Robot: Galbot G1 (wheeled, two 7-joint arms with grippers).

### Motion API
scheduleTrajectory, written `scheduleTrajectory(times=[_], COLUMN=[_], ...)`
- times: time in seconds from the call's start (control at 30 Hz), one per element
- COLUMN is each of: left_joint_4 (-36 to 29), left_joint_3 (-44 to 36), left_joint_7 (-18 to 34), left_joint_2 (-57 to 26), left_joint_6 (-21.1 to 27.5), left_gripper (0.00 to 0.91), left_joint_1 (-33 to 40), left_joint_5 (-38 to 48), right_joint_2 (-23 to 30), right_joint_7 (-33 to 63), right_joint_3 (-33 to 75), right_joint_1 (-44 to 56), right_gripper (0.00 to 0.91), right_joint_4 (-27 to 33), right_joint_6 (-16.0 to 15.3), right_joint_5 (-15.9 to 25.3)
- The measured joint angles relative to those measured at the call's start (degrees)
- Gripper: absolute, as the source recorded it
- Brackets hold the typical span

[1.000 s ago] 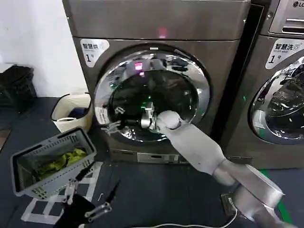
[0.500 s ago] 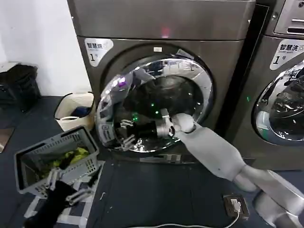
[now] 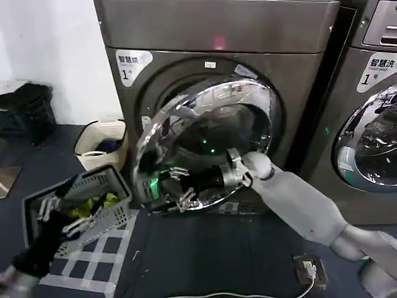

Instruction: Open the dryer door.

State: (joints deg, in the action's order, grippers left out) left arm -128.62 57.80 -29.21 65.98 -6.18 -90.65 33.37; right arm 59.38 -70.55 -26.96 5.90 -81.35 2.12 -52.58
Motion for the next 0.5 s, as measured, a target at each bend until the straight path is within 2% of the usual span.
scheduleTrajectory(times=[0.5], left_joint_4=[10.1], left_joint_3=[-12.7], left_joint_7=[0.6], left_joint_2=[-12.5], left_joint_6=[1.5], left_gripper=[0.907], left_joint_1=[14.1], left_joint_5=[1.1], right_joint_2=[-6.2], right_joint_7=[-5.8], right_joint_3=[-1.9], right_joint_1=[-1.4], right_gripper=[0.907], right_joint_4=[-10.2], right_joint_6=[-3.1], right_joint_5=[-2.3])
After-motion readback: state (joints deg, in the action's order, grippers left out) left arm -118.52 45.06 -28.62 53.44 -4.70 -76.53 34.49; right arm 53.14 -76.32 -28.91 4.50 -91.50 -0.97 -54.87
